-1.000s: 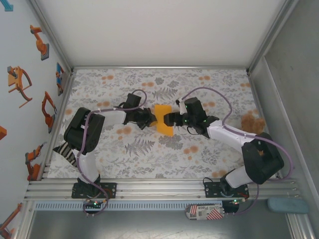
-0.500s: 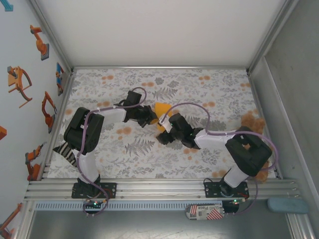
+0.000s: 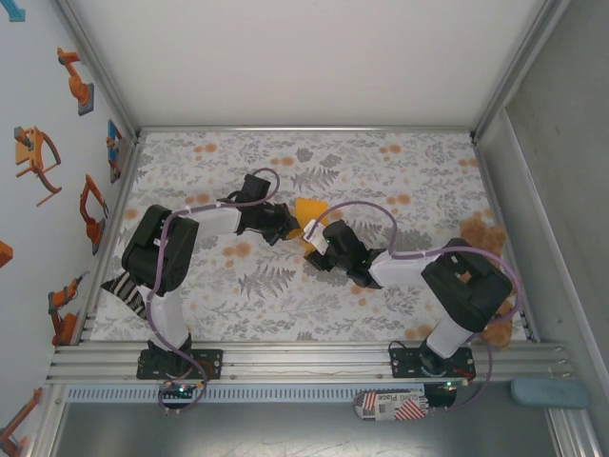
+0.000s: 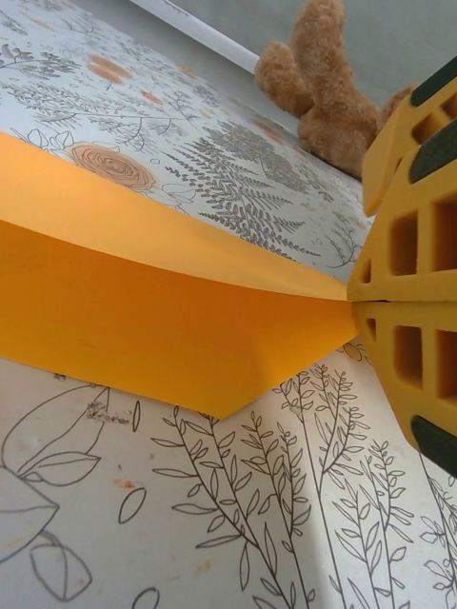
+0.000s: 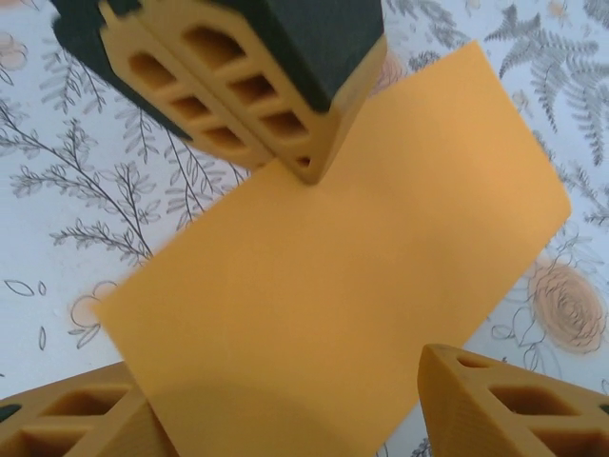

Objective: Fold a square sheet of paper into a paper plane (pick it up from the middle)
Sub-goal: Third fold the triangle at the center of the table.

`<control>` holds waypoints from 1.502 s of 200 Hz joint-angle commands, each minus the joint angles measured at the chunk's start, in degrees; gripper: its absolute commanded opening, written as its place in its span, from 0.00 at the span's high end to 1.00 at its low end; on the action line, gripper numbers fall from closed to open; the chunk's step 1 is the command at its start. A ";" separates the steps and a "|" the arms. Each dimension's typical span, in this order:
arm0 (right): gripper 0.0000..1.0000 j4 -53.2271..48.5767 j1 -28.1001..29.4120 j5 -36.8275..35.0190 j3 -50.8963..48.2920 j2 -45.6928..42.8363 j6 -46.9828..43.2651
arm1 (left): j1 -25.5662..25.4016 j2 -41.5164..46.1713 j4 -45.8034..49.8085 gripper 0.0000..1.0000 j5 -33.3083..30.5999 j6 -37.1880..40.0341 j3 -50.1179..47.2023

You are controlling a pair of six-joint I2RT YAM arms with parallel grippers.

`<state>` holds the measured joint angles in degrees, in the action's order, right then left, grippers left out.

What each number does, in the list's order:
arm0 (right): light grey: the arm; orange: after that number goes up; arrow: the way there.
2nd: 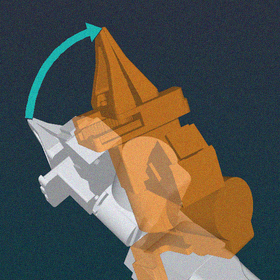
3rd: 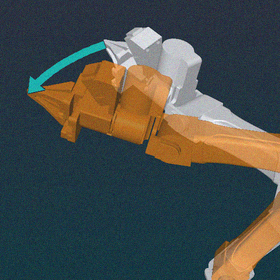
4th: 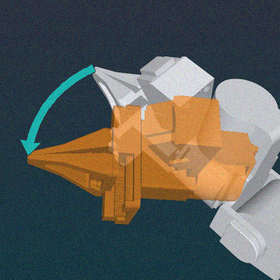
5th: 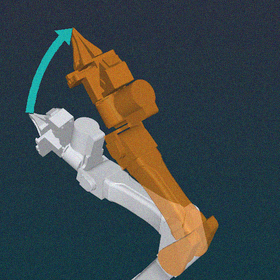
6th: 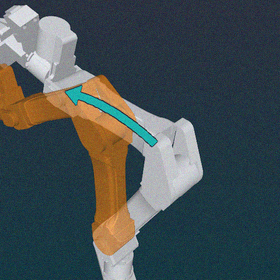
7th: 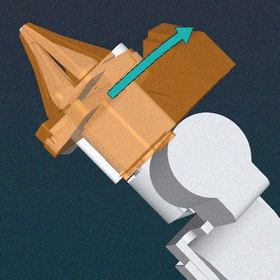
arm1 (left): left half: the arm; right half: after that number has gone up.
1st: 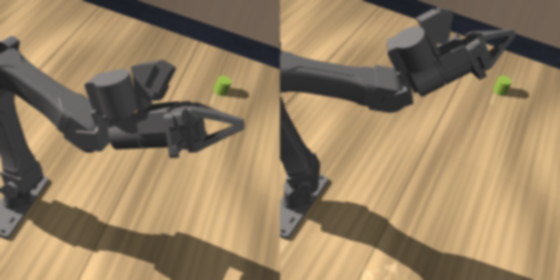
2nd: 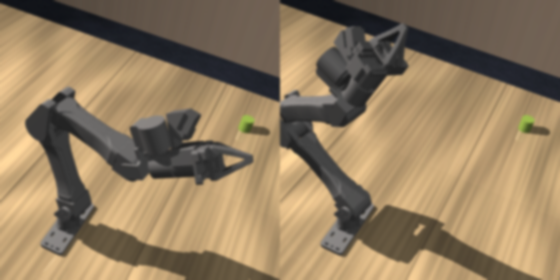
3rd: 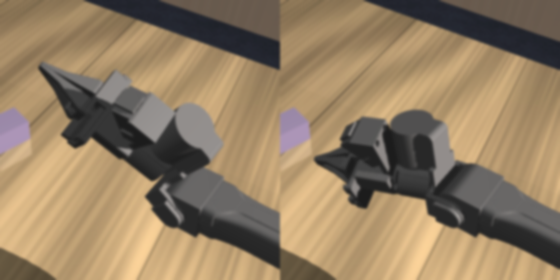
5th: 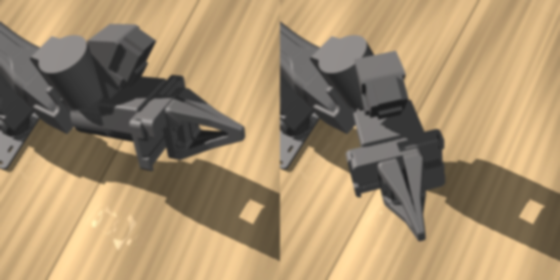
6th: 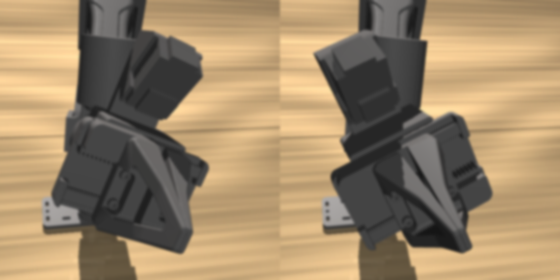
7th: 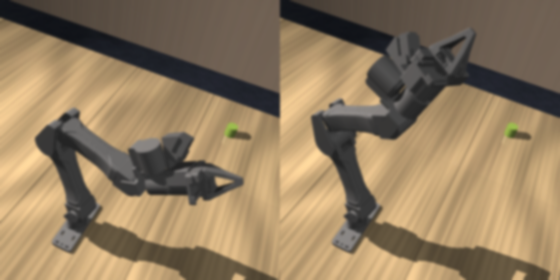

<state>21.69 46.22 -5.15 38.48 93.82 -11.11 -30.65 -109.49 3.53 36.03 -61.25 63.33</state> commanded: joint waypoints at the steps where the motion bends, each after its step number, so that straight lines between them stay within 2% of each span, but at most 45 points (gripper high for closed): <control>1: 0.42 2.12 0.37 1.32 -0.03 -1.81 0.94 | 0.07 -0.10 0.95 1.00 1.05 -0.65 1.18; 60: 0.58 1.47 0.36 4.35 1.33 -0.92 2.36 | -0.53 -0.16 0.64 1.00 1.06 -0.79 1.09; 95: 0.81 -0.81 0.30 7.44 2.06 -0.37 2.98 | -0.59 0.49 0.21 0.97 0.97 -1.02 0.07; 140: 1.00 -2.78 0.36 12.71 1.12 -1.05 4.54 | 2.00 5.74 3.83 0.73 -2.74 2.16 -2.15; 165: 1.00 -4.25 0.29 16.66 1.43 -1.21 6.52 | 4.09 9.63 5.68 0.65 -5.07 5.21 -2.33; 198: 1.00 -4.34 0.28 20.59 1.31 -0.38 10.48 | 3.11 9.49 2.48 0.63 -4.24 6.56 -1.23; 238: 1.00 -2.75 0.10 23.99 0.92 0.84 16.05 | 0.57 0.34 4.51 0.73 -4.03 8.35 4.61; 300: 1.00 -2.70 -0.60 25.90 0.92 2.03 22.32 | -0.39 -8.02 13.55 0.86 -8.84 12.89 10.37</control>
<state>18.96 46.02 19.22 38.94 94.50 7.53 -30.94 -115.98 11.81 29.02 -51.59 71.90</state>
